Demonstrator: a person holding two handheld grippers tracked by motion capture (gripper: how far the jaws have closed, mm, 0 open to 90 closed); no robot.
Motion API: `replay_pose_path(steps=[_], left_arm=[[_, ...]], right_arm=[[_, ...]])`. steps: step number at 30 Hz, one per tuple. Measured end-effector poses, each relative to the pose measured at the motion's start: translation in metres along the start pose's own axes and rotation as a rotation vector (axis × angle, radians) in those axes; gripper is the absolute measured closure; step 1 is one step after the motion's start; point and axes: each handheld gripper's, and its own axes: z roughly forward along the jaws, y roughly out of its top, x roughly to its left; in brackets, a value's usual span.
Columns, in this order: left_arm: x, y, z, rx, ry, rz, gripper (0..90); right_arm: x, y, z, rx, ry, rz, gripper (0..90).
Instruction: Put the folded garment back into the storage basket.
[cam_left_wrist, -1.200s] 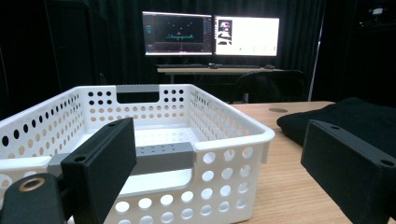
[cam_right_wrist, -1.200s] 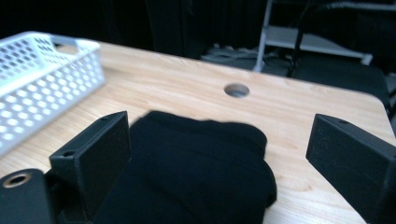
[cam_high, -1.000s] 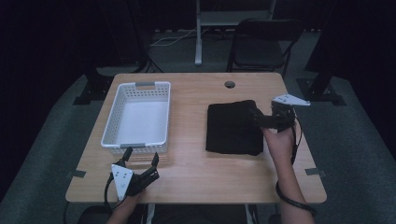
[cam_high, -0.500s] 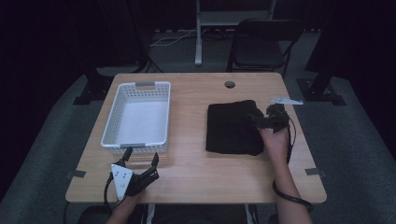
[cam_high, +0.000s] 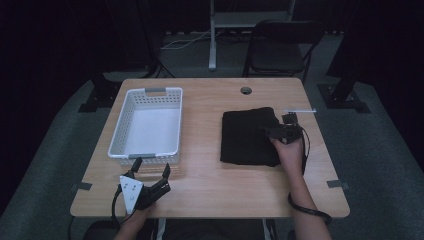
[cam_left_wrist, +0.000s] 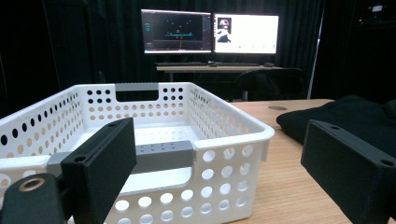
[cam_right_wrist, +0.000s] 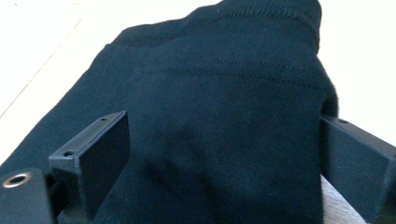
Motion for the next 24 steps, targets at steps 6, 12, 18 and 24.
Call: replay_pose_path(steps=[6, 12, 18, 24], left_arm=[[0.000, 0.000, 0.000, 0.000, -0.001, 0.000, 11.7], [0.000, 0.000, 0.000, 0.000, -0.004, 0.001, 11.7], [0.000, 0.000, 0.000, 0.000, -0.005, 0.002, 11.7], [0.000, 0.000, 0.000, -0.002, -0.007, 0.001, 11.7]], right_arm=[[-0.001, -0.003, 0.007, 0.053, -0.002, -0.016, 11.0], [-0.001, -0.006, 0.013, 0.074, -0.008, -0.016, 10.9], [-0.001, -0.008, 0.014, 0.070, 0.013, -0.061, 10.7], [0.002, -0.011, 0.013, 0.064, 0.026, -0.090, 28.8]])
